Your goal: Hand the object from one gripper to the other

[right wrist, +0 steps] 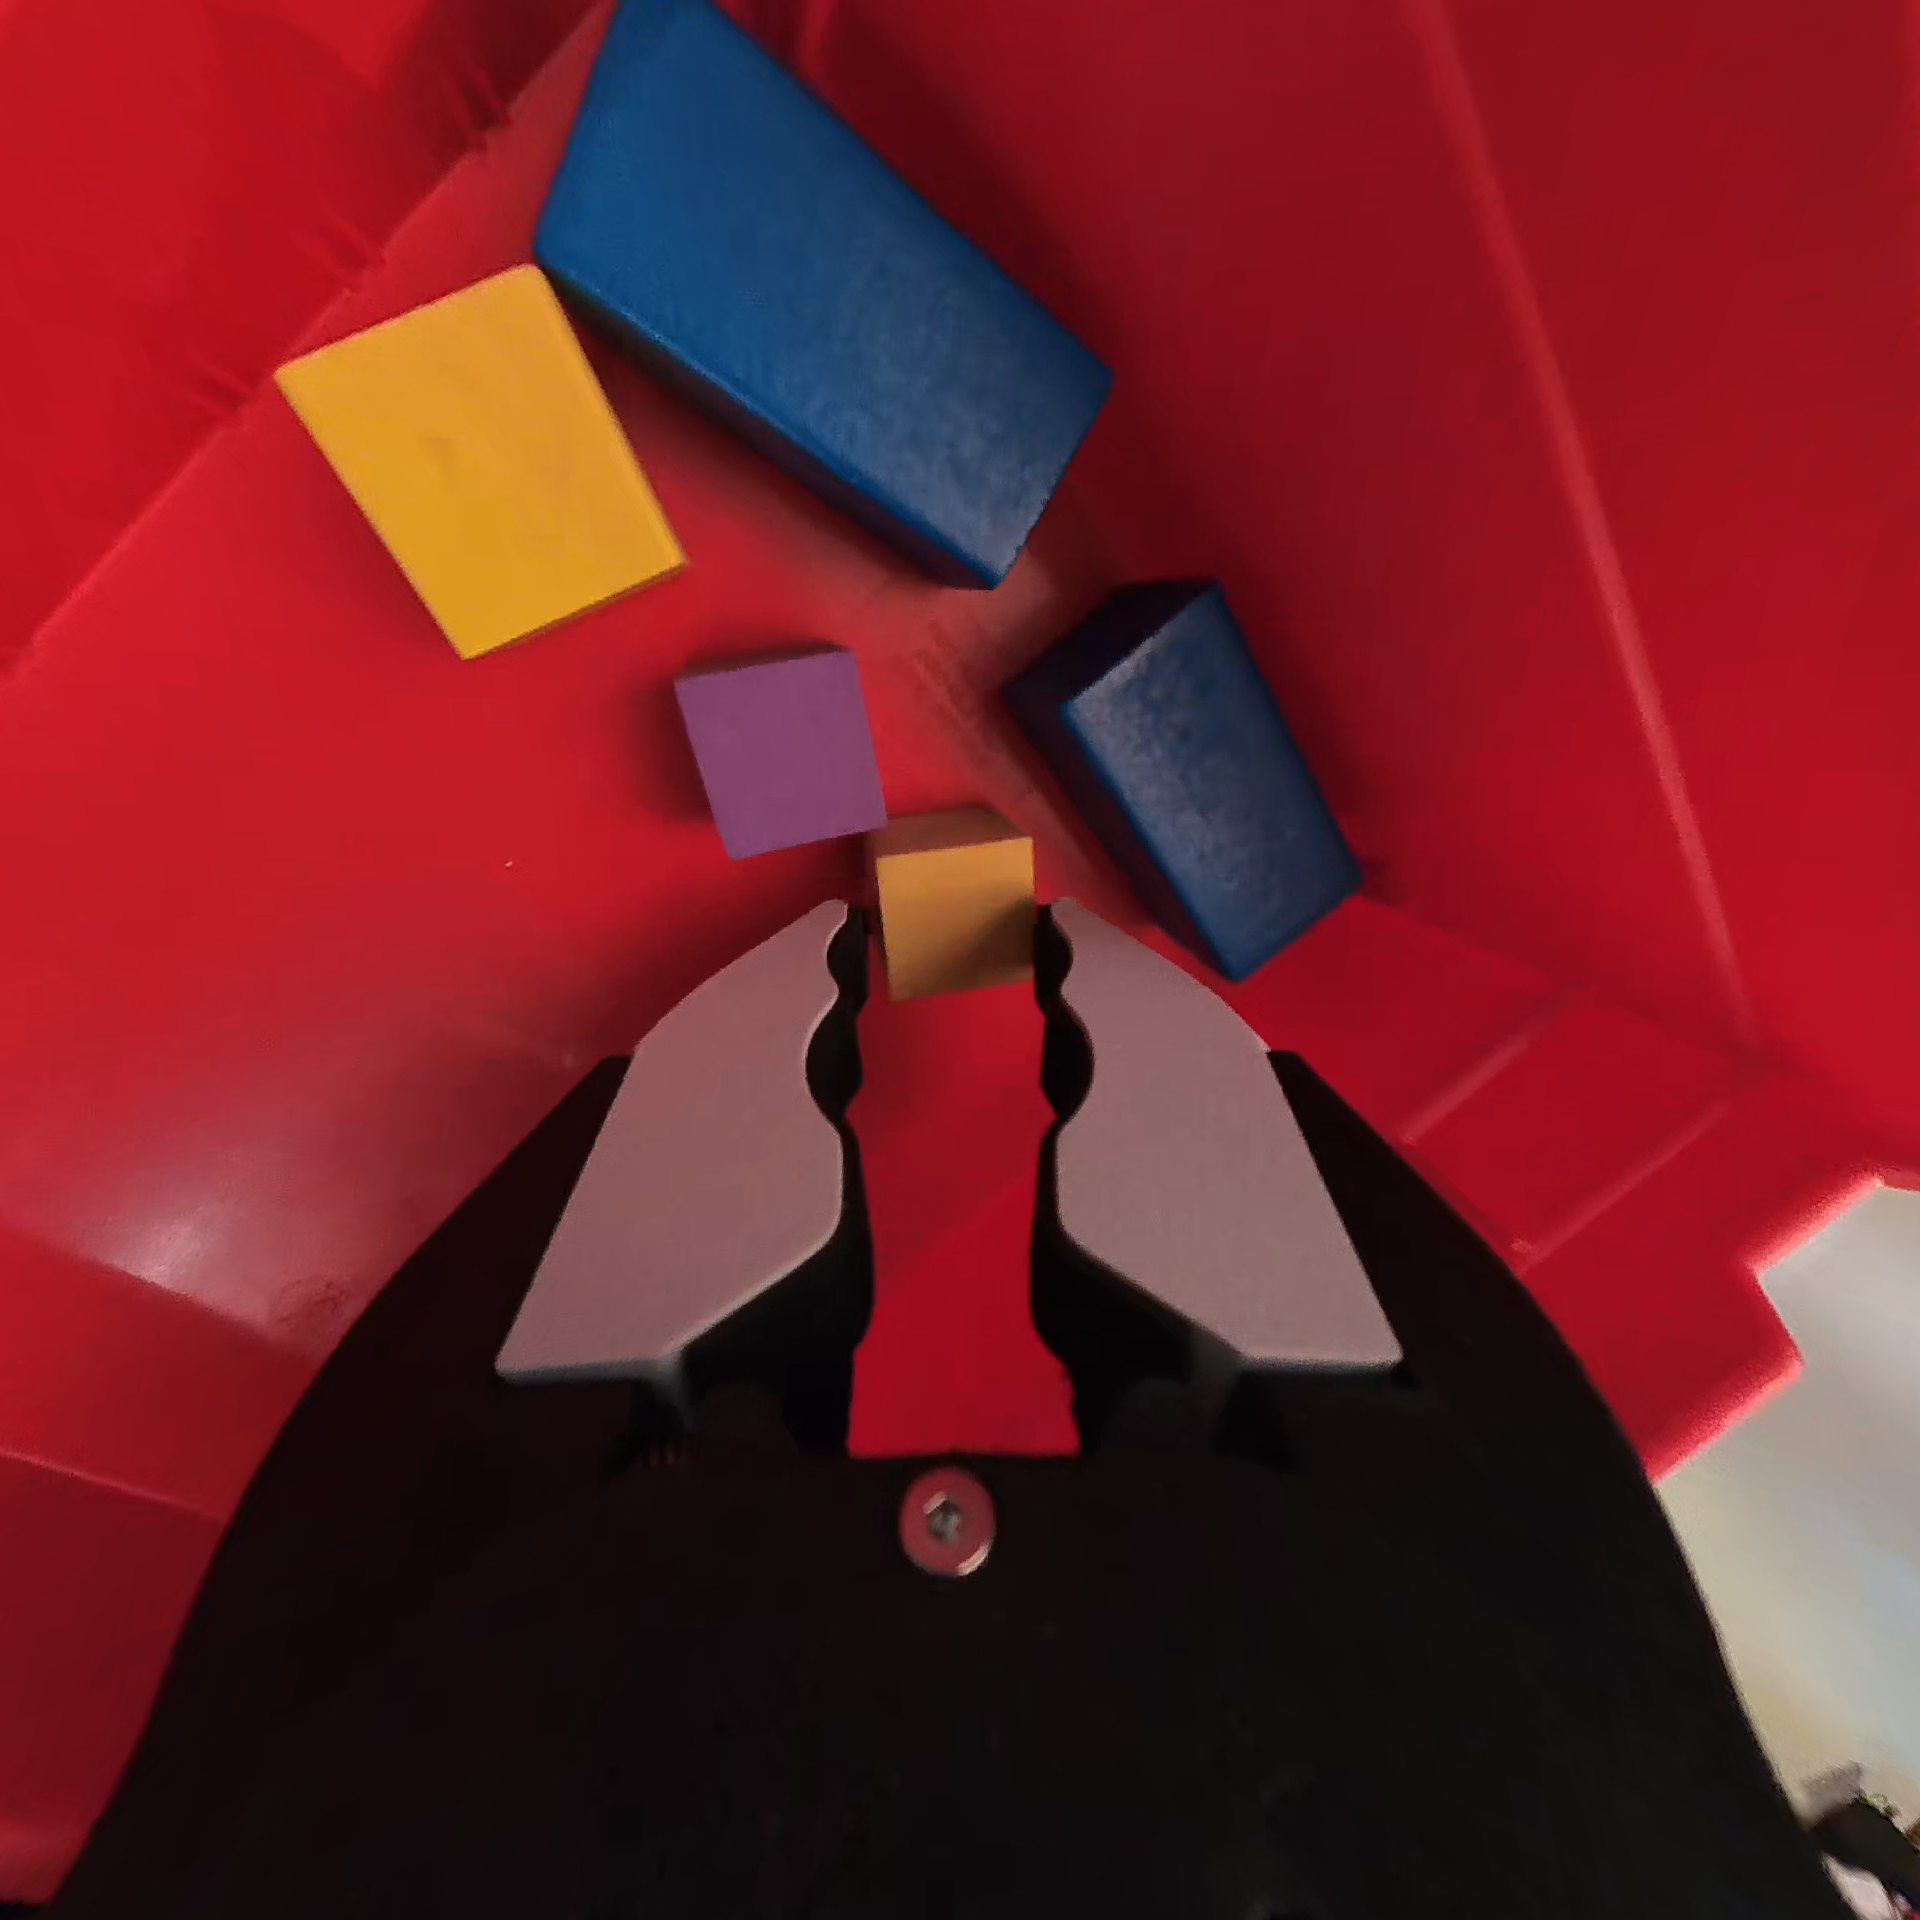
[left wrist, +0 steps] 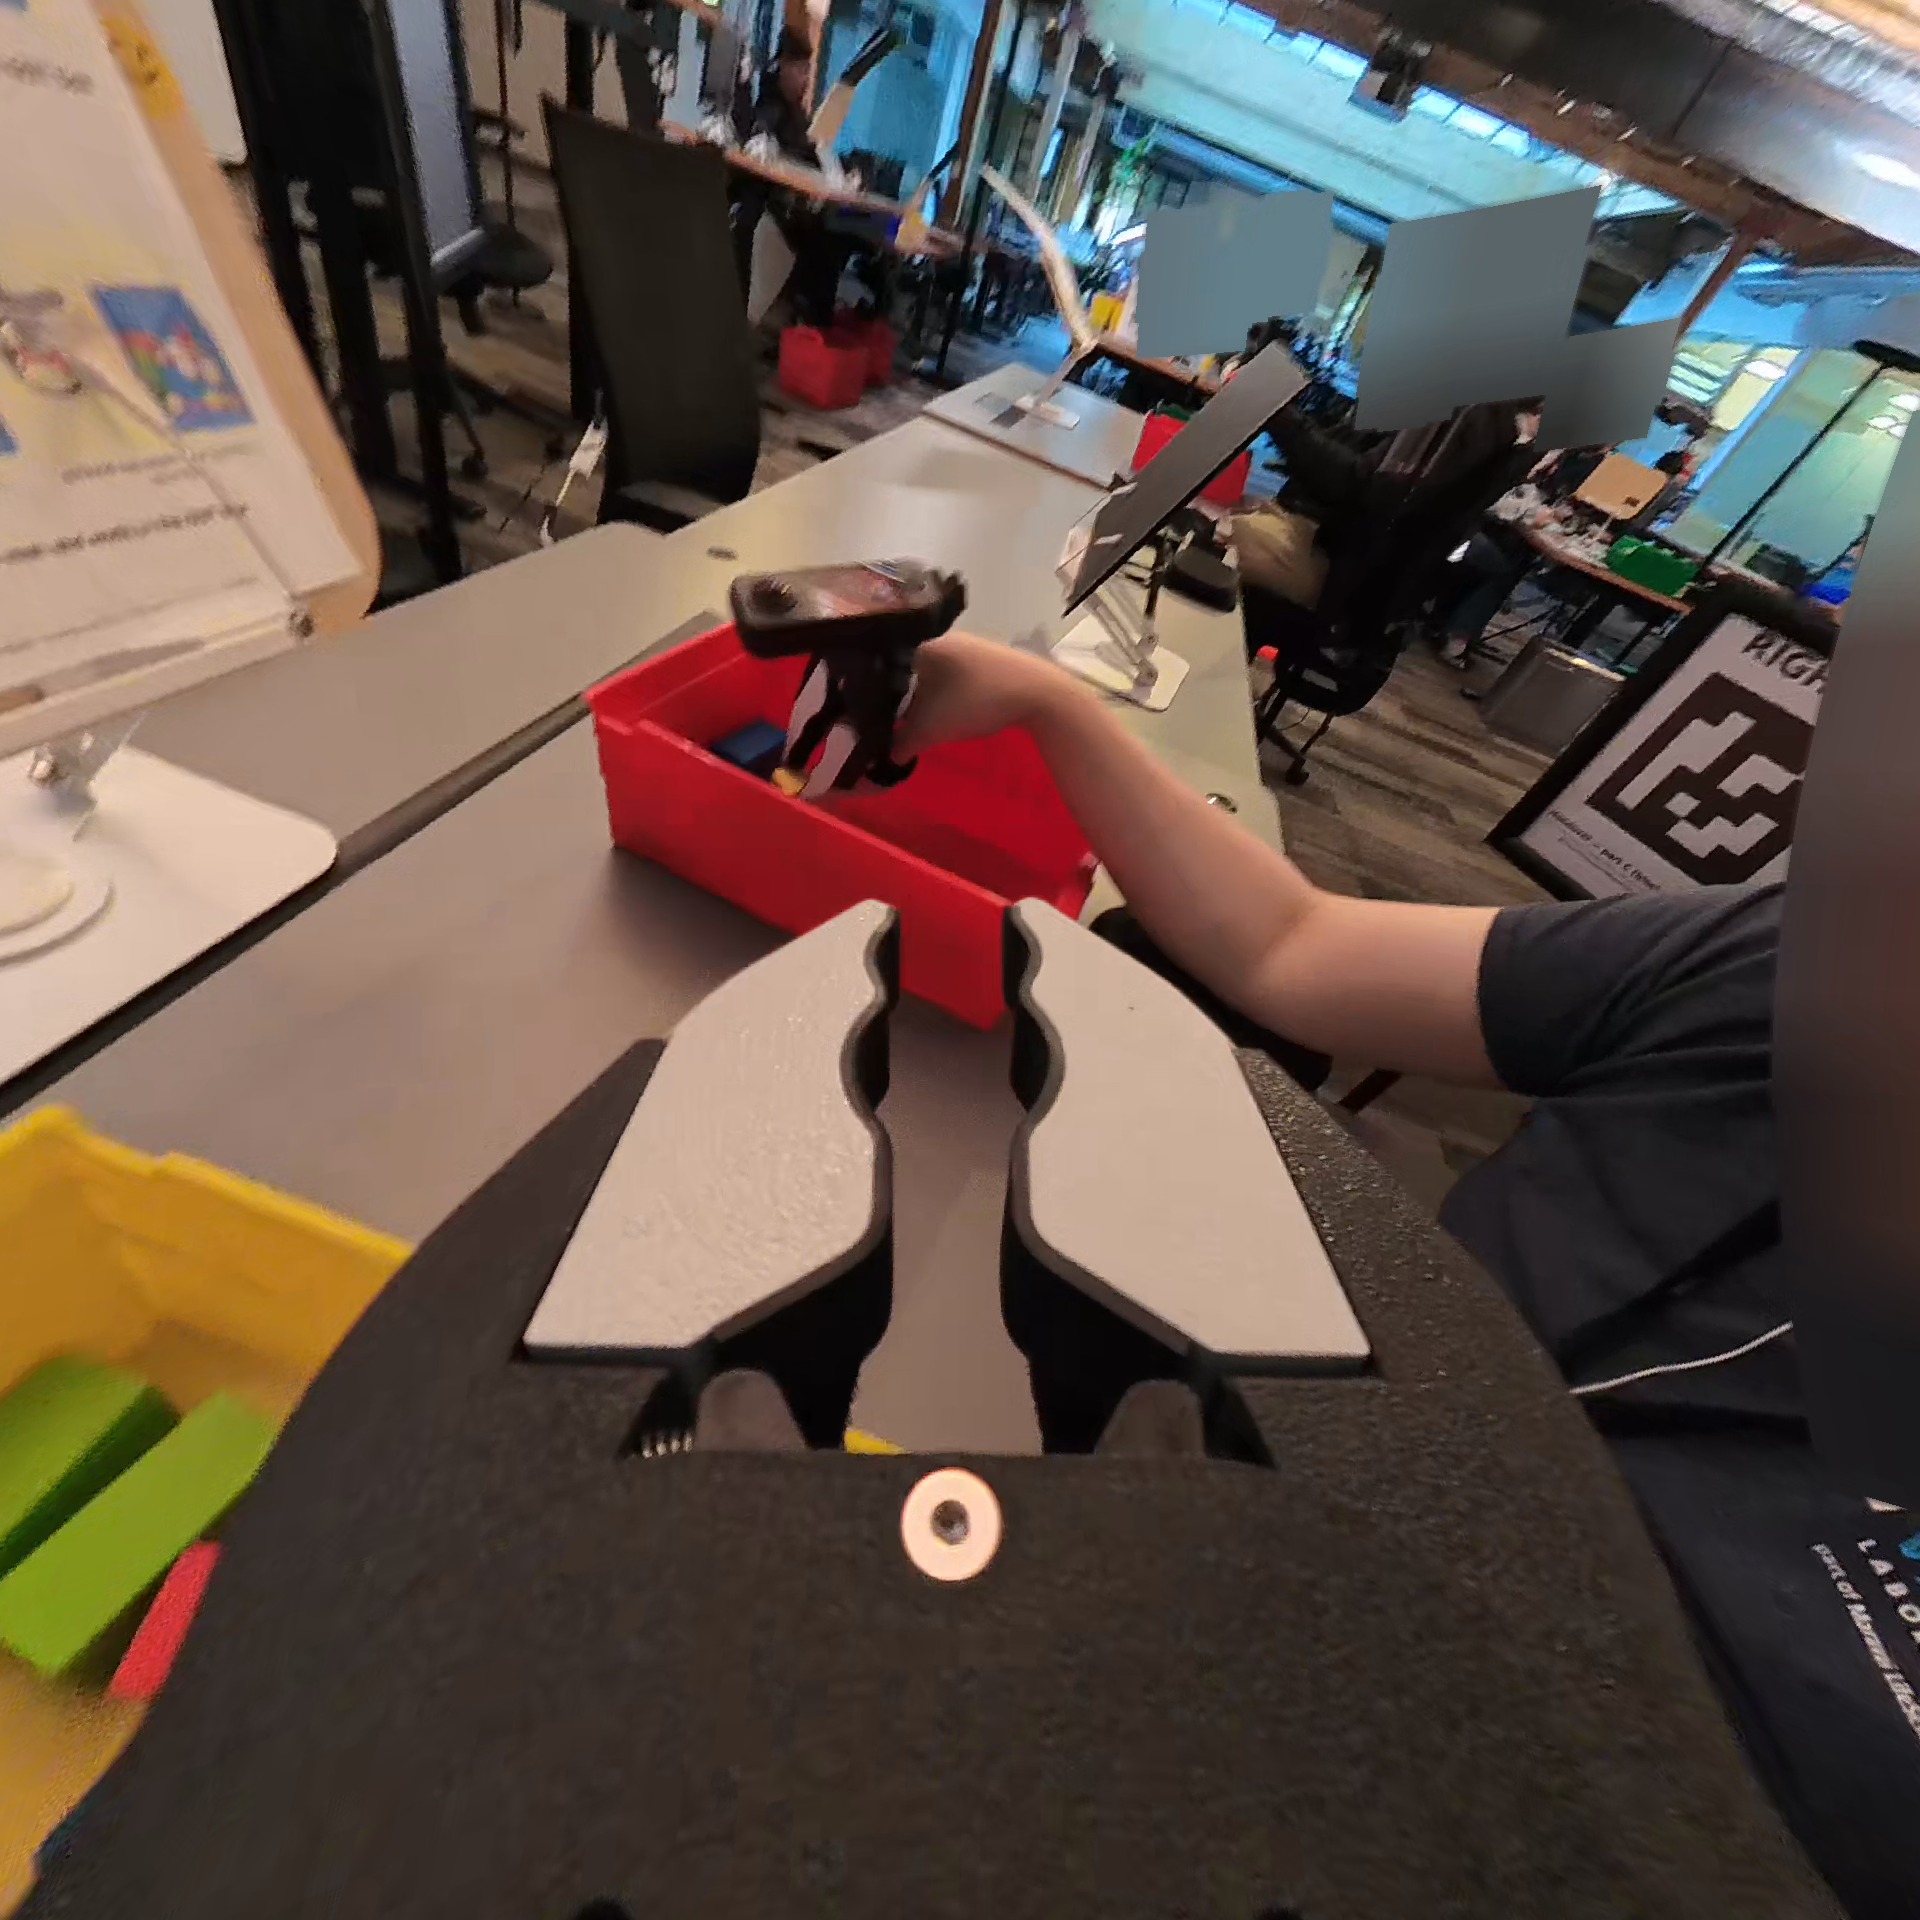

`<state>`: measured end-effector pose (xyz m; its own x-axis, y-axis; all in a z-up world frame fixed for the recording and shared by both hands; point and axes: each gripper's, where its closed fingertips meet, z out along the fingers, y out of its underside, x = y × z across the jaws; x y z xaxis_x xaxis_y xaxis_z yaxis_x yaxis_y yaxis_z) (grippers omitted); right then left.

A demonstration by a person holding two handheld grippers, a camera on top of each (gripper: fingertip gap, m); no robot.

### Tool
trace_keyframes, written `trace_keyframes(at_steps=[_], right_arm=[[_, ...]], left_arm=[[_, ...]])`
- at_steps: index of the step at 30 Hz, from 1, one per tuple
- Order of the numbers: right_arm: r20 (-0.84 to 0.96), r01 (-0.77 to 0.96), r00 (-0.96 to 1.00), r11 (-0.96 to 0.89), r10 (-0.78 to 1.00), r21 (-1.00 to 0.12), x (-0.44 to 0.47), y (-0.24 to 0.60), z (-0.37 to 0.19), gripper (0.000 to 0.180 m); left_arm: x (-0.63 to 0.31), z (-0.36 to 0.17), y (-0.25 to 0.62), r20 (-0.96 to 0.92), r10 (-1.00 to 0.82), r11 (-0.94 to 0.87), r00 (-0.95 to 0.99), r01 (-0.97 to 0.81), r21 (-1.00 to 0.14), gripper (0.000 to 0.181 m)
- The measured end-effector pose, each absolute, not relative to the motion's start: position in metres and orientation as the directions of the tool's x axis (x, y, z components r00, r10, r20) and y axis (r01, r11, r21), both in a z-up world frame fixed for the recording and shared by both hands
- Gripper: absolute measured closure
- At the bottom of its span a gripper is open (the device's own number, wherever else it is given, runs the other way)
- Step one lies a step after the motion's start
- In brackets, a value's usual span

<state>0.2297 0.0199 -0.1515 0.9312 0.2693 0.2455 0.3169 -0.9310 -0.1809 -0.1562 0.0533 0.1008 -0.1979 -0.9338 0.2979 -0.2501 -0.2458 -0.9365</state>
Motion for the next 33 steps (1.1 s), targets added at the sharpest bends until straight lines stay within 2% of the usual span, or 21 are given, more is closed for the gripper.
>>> trace_keyframes(at_steps=[3, 7, 11, 13, 16, 20, 33], right_arm=[[0.247, 0.320, 0.934, -0.912, 0.258, -0.256, 0.226, 0.026, -0.139, 0.136], [0.267, 0.340, 0.928, -0.885, 0.260, -0.319, 0.224, 0.019, -0.113, 0.130], [0.304, 0.343, 0.921, -0.874, 0.242, -0.344, 0.226, 0.013, -0.095, 0.130], [0.311, 0.360, 0.915, -0.868, 0.257, -0.343, 0.224, 0.011, -0.093, 0.130], [0.308, 0.379, 0.909, -0.866, 0.281, -0.327, 0.220, 0.009, -0.096, 0.130], [0.325, 0.400, 0.896, -0.868, 0.303, -0.295, 0.220, 0.007, -0.101, 0.130], [0.317, 0.423, 0.888, -0.861, 0.332, -0.283, 0.214, 0.008, -0.105, 0.130]], left_arm=[[-0.169, 0.084, 0.081, 0.301, -0.951, -0.268, -0.072, -0.293, -0.918, 0.163], [-0.196, 0.048, 0.129, 0.231, -0.956, -0.285, 0.179, -0.400, -0.871, 0.162], [-0.229, -0.010, 0.165, -0.018, -0.944, -0.224, 0.331, -0.678, -0.700, 0.161], [-0.230, -0.029, 0.177, -0.099, -0.938, -0.190, 0.332, -0.732, -0.654, 0.160], [-0.216, -0.055, 0.182, -0.104, -0.961, -0.134, 0.256, -0.763, -0.633, 0.149], [-0.212, -0.090, 0.190, -0.130, -0.970, -0.099, 0.205, -0.825, -0.556, 0.144], [-0.201, -0.122, 0.199, -0.118, -0.982, -0.059, 0.146, -0.835, -0.546, 0.137]])
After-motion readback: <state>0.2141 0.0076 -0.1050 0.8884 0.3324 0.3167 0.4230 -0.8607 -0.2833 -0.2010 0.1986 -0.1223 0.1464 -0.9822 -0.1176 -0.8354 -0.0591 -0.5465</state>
